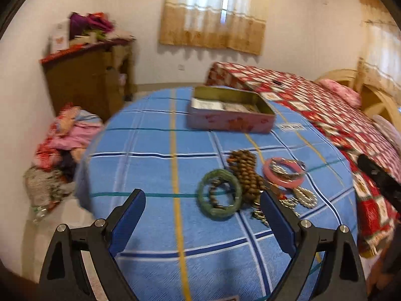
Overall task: Organize jewelry
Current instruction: 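Grasp the brown bead bracelet with the left tool and lift it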
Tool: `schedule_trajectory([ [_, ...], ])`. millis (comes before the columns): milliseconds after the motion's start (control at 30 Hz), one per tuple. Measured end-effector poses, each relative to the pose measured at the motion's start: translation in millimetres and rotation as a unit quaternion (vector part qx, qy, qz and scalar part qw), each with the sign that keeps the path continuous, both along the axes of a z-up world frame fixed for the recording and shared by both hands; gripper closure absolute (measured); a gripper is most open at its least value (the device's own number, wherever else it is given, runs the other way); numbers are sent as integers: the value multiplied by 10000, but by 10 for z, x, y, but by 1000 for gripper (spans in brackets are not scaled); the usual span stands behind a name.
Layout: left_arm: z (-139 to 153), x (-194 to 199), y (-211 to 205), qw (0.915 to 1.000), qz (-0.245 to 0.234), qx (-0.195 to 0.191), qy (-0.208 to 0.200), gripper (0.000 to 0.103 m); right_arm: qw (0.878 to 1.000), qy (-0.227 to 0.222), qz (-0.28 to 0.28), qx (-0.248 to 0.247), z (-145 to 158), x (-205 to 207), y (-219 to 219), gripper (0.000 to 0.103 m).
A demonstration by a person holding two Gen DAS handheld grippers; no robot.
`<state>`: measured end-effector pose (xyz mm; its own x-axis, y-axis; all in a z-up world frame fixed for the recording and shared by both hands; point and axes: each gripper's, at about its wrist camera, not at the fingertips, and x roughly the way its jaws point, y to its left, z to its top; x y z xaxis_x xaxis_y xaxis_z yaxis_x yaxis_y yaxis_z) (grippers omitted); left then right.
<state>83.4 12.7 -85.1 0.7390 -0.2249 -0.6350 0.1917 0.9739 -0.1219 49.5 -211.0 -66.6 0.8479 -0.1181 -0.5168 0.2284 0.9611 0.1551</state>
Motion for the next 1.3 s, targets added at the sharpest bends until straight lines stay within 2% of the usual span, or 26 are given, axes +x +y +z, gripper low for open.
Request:
schedule_trajectory([
  [67,-52,77,-72,9996,-263,-72,58,11,9999,134,43,66,-84,72,-18,32],
  [233,-38,380,-315,9952,-933,-267,124,37,9991,343,119,204,-215,203,-4,33],
  [300,-56,527,-407,9928,-1098,-421,241,42,9988,416,140,233,-250,258,-8,33],
  [400,-117,692,-547,9894,-1295,-501,435,42,9983,540,149,148,-295,334,-27,33],
  [467,-202,778,-646,9892,-1297,-298,618,42,9977,626,144,197,-335,376,-53,33],
  [600,-352,874,-687,9882,-1284,-143,818,42,9966,704,118,399,-412,452,-145,33],
  [667,-405,908,-672,9875,-1303,-58,890,56,9960,747,91,476,-441,491,-182,33],
  [733,-421,955,-616,9865,-1350,-165,917,67,9956,763,99,535,-457,526,-201,33],
  [800,-421,989,-573,9849,-1411,-288,957,67,9954,762,91,572,-463,535,-212,33],
  [900,-383,1024,-518,9845,-1429,-436,918,68,9950,773,104,622,-473,563,-221,33],
  [933,-342,1023,-489,9849,-1416,-499,858,78,9949,772,114,642,-476,568,-223,33],
  [967,-301,1027,-469,9854,-1404,-563,782,81,9948,766,128,656,-476,571,-229,33],
  [1033,-139,1004,-379,9833,-1465,-914,578,81,9949,731,155,684,-469,585,-241,33],
  [1100,17,965,-344,9798,-1626,-1101,369,80,9948,683,226,726,-457,593,-255,33],
  [1200,151,953,-345,9847,-1521,-842,97,80,9942,747,229,734,-460,641,-260,33],
  [1300,175,976,-246,9857,-1405,-927,86,80,9933,786,235,811,-472,657,-260,33],
])
